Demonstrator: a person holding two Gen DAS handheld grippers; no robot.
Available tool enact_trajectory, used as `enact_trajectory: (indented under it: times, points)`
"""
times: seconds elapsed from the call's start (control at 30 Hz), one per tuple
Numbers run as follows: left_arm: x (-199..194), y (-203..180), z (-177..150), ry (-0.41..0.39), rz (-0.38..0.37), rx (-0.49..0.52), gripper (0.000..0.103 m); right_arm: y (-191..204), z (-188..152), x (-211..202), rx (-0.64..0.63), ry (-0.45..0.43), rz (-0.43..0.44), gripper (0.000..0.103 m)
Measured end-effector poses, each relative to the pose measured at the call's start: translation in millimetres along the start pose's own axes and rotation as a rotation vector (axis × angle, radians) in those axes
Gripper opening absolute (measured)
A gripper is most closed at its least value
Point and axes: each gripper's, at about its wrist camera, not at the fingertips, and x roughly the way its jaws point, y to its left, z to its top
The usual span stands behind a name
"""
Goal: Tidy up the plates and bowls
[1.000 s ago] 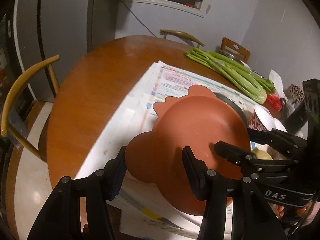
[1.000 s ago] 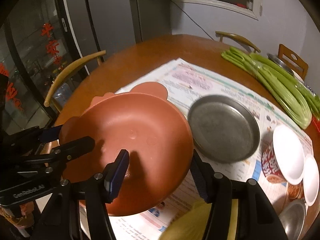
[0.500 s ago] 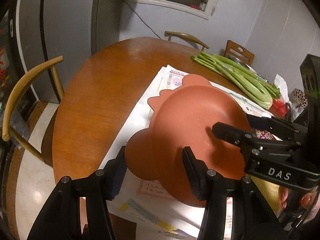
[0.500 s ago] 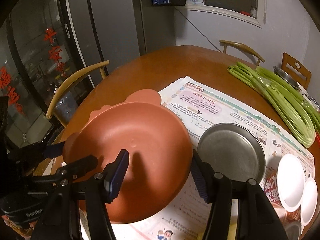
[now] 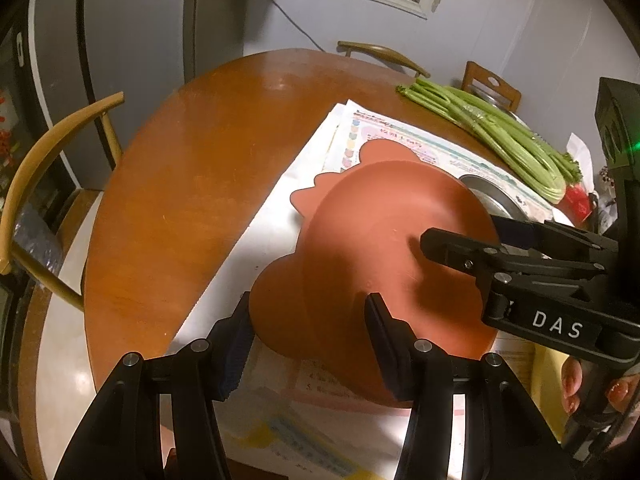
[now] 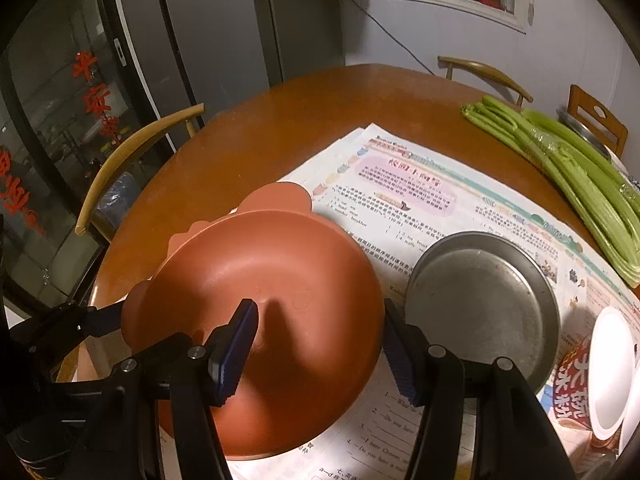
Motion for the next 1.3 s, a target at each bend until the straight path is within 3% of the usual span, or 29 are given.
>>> enact_trajectory:
  times: [0.67, 0.97, 1.3]
  points:
    - [18.9, 10.7, 11.0, -0.005, 0.005, -0.031, 0.056, -2.1, -11.4, 16.2, 0.025, 0.060, 0.023, 0.061]
    - [18.7, 10.5, 10.2, -0.008, -0.008, -0.030, 0.057, -3.5, -9.9, 6.7, 0.034, 0.025, 0.013, 0.061]
    - [9.7, 15.1, 10.1, -0.032, 0.028, -0.030, 0.057, -5.6, -11.8, -7.2, 0.053, -0.033, 0.013, 0.061]
